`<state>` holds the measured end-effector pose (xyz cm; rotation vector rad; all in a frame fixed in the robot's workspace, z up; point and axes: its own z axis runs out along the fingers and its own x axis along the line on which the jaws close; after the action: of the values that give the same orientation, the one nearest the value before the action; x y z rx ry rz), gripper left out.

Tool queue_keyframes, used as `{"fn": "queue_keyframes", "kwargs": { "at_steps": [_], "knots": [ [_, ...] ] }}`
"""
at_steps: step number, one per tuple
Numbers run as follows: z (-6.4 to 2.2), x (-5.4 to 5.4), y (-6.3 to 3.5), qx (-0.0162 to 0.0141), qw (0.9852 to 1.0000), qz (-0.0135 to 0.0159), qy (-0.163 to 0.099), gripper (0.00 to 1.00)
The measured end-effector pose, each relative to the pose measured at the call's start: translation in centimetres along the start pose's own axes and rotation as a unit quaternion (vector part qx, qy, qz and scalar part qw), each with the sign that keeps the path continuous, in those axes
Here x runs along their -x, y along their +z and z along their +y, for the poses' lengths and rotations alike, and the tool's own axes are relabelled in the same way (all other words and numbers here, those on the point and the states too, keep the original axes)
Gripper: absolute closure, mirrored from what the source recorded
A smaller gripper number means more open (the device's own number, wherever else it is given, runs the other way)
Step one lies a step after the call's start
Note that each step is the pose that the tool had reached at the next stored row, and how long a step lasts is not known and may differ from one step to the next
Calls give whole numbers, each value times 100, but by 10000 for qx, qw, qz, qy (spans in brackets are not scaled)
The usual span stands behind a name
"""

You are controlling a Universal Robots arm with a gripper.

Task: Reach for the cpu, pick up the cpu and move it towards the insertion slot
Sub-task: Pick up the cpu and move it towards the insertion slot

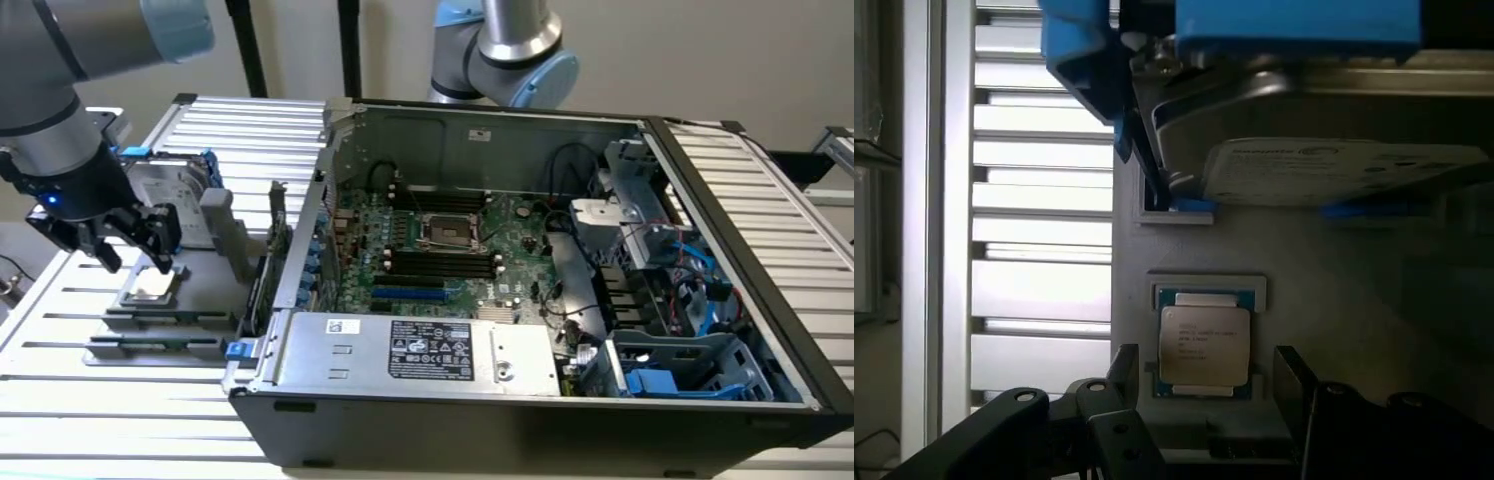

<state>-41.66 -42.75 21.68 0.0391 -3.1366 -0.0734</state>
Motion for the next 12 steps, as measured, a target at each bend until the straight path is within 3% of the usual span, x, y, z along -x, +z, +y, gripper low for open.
{"fn": "queue_keyframes", "kwargs": {
  "at_steps": [5, 10, 12],
  "knots": [
    [-35, 23, 4, 32, 10000, 10, 1, 35],
    [-48, 31, 17, 44, 10000, 19, 1, 35],
    [-53, 32, 21, 49, 10000, 22, 1, 28]
  ]
}}
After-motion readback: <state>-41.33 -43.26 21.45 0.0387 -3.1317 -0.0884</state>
